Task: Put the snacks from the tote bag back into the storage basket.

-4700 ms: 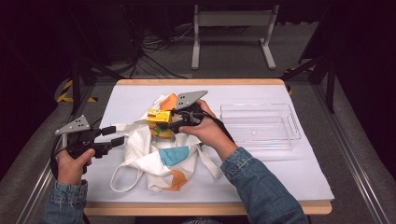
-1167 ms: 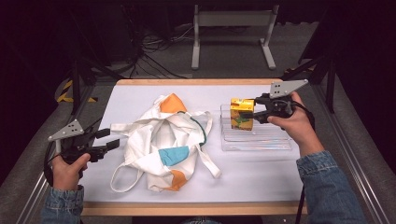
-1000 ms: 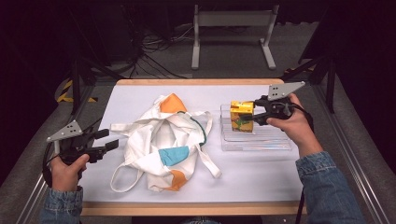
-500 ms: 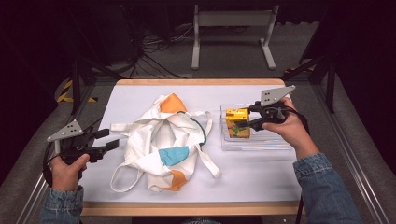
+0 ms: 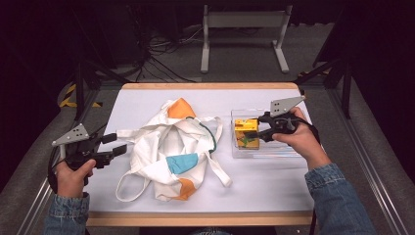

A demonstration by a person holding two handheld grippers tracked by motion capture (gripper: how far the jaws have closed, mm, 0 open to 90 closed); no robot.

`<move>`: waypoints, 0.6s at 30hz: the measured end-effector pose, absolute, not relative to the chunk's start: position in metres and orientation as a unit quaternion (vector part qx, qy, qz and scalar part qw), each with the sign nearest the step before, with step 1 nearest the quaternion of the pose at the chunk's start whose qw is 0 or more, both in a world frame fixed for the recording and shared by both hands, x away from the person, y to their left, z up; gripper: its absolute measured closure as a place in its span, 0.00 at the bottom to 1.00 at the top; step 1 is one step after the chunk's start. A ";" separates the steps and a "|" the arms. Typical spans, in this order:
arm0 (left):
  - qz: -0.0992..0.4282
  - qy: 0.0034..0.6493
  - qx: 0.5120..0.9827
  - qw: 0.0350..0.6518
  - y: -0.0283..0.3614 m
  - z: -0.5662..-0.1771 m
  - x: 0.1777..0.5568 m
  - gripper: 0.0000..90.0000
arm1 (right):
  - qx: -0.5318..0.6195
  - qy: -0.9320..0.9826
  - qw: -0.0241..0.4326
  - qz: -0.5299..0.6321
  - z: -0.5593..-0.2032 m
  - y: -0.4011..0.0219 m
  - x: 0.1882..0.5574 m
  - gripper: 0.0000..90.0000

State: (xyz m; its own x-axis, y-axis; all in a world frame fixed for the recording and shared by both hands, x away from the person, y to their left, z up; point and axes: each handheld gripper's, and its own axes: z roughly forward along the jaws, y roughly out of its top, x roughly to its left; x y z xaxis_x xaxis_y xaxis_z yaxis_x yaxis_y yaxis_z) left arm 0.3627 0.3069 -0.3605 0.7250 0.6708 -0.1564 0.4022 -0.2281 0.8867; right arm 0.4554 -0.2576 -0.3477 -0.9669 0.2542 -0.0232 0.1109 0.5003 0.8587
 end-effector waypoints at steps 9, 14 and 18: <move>0.129 0.344 0.774 0.515 0.306 -0.361 0.365 0.39 | 0.108 0.868 0.067 0.479 -0.356 -0.257 0.458 0.57; 0.129 0.345 0.774 0.515 0.305 -0.361 0.364 0.39 | 0.103 0.874 0.061 0.472 -0.359 -0.256 0.460 0.57; 0.132 0.344 0.774 0.515 0.307 -0.361 0.364 0.39 | 0.101 0.876 0.054 0.468 -0.361 -0.257 0.462 0.57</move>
State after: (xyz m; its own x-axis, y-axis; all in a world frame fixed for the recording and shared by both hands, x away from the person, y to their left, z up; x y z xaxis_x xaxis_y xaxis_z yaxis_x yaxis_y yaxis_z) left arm 0.3640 0.3070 -0.3609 0.7284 0.6687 -0.1493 0.3965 -0.2337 0.8878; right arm 0.4621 -0.2566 -0.3613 -0.9736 0.2284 -0.0006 0.1263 0.5407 0.8317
